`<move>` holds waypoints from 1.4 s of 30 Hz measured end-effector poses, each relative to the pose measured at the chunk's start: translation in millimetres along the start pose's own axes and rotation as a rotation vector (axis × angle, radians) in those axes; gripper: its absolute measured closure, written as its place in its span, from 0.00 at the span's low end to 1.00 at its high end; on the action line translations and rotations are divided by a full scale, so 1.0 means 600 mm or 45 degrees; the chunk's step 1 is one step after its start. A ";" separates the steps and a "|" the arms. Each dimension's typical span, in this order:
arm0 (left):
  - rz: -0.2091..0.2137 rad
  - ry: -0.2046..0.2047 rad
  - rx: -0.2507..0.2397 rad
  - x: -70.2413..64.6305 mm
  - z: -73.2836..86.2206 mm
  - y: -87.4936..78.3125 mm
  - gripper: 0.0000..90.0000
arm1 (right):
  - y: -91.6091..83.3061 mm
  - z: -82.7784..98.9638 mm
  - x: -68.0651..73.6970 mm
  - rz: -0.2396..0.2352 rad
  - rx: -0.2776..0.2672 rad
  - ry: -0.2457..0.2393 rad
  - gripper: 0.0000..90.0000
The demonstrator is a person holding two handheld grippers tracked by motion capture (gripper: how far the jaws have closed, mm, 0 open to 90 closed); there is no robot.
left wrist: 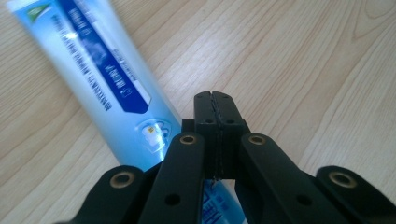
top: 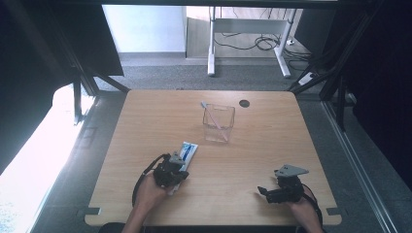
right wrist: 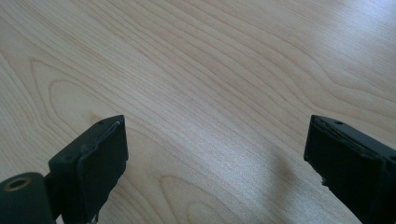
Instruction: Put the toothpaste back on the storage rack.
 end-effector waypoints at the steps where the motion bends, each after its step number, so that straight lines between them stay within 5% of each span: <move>1: -0.002 -0.004 0.001 0.002 0.003 -0.002 1.00 | 0.000 0.000 0.000 0.000 0.001 0.001 0.07; 11: -0.038 -0.040 0.003 0.023 0.028 -0.024 1.00 | 0.001 0.001 -0.001 0.003 0.004 0.001 0.07; 18: -0.048 -0.041 -0.038 0.030 0.012 -0.054 0.93 | 0.004 0.002 -0.002 0.000 0.018 -0.001 0.07; 26: -0.086 -0.024 0.058 0.052 -0.003 -0.054 0.75 | 0.003 0.002 -0.005 0.000 0.017 -0.001 0.07; 42: -0.040 -0.059 0.245 0.075 -0.027 0.000 0.58 | 0.003 0.003 -0.007 -0.007 0.018 0.006 0.08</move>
Point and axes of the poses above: each handheld gripper's, and its own axes: y roughly forward along the jaws, z roughly out of its underside, x roughly to its left, the point moved 3 cm from there along y, roughly forward along the jaws, and after that the axes turned 12 degrees about y, right-handed, at the moved point
